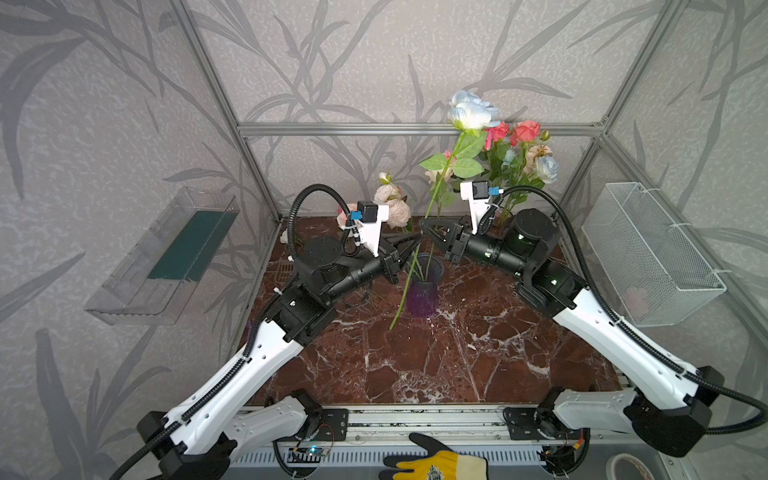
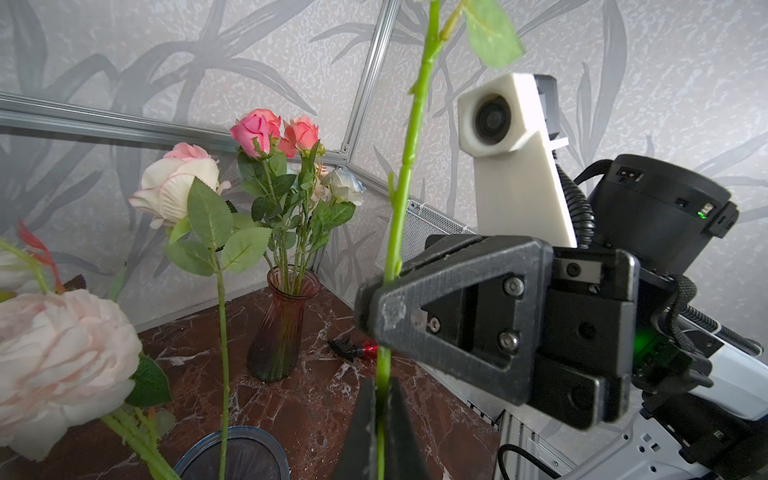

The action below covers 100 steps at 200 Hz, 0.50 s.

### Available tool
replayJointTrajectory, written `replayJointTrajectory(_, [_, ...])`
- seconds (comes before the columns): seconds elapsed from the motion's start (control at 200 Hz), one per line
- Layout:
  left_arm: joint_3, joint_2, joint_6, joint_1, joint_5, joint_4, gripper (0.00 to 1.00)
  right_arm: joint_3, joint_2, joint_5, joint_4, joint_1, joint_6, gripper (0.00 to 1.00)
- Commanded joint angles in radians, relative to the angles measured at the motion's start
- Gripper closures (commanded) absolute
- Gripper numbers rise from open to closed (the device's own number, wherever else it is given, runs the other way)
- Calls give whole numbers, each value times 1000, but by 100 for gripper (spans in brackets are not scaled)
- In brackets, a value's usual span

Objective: Arrange the flowers into the vase
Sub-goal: 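Grasp the pale blue rose stem with right gripper beside the left gripper, then open left gripper and withdraw while right gripper carries rose over vase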

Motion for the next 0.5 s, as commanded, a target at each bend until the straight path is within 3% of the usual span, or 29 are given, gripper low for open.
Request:
replayJointTrajectory(0.0, [4, -4, 21, -6, -3, 28, 100, 22, -4, 19, 36, 0, -17, 95])
replayJointTrajectory(0.025, [3, -6, 23, -4, -8, 26, 98, 21, -5, 23, 36, 0, -20, 96])
replayJointTrajectory(0.13, [-12, -25, 29, -5, -36, 23, 59, 22, -8, 44, 26, 0, -42, 96])
replayJointTrajectory(0.19, [-21, -45, 29, -4, -59, 7, 46, 22, -12, 64, 16, 1, -64, 96])
replayJointTrajectory(0.335, [-70, -138, 52, -5, -104, -42, 40, 42, -29, 150, -46, 0, -170, 96])
replayJointTrajectory(0.495, [-159, -270, 81, -6, -227, -119, 39, 73, -34, 285, -87, -3, -309, 96])
